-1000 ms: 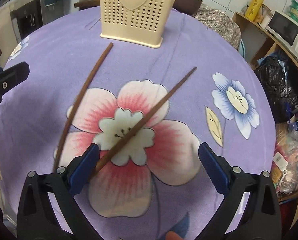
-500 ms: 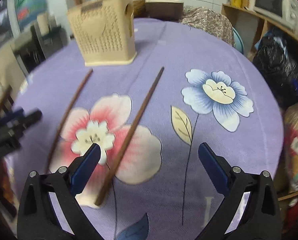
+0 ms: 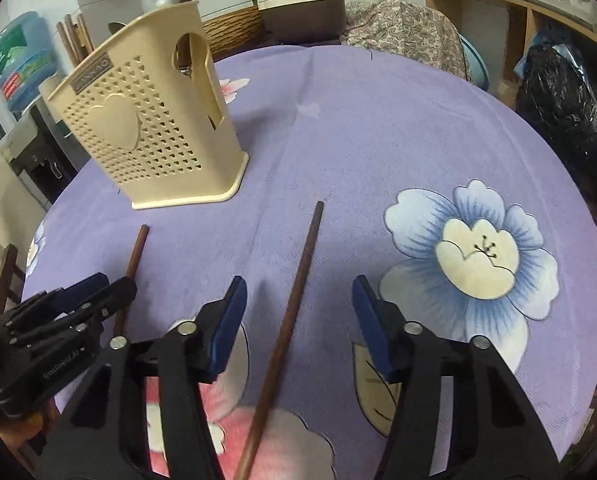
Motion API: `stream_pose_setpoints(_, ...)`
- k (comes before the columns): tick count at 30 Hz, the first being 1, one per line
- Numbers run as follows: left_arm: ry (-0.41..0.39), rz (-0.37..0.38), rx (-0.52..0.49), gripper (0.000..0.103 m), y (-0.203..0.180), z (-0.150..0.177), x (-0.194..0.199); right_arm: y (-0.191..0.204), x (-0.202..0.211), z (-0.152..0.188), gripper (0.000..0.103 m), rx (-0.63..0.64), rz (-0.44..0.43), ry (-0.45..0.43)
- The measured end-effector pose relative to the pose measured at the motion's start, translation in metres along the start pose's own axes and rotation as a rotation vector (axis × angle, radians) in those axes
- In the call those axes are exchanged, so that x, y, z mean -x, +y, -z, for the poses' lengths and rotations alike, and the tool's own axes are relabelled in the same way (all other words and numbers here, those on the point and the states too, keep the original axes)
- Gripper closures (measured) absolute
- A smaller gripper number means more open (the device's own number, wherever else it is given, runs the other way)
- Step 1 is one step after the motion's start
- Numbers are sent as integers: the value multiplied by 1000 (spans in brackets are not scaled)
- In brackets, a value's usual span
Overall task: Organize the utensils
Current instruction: 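Close left gripper on a brown chopstick while right gripper grasps another brown chopstick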
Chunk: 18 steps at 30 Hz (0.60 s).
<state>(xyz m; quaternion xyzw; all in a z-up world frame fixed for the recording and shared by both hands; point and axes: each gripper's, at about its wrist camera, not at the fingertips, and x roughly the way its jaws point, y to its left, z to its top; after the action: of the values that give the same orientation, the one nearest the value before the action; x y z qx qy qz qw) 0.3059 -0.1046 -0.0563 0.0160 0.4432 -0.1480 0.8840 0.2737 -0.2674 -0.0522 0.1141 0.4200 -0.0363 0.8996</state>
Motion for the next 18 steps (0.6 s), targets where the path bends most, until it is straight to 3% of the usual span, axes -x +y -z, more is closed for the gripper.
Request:
stream_pose_setpoints(8,-12,-49,-2,62,-5,-7,-6,6,-15,-13,64,-4,75,7)
stream_pose_setpoints(11,-7,-61,-7,66,-7,-9,-6,6,-21,-19,74,-2,89,4)
stream_pose_setpoints(18,20,-85,-14,91,-5,-19,-12,1,-29,-30,94,-26,82,7)
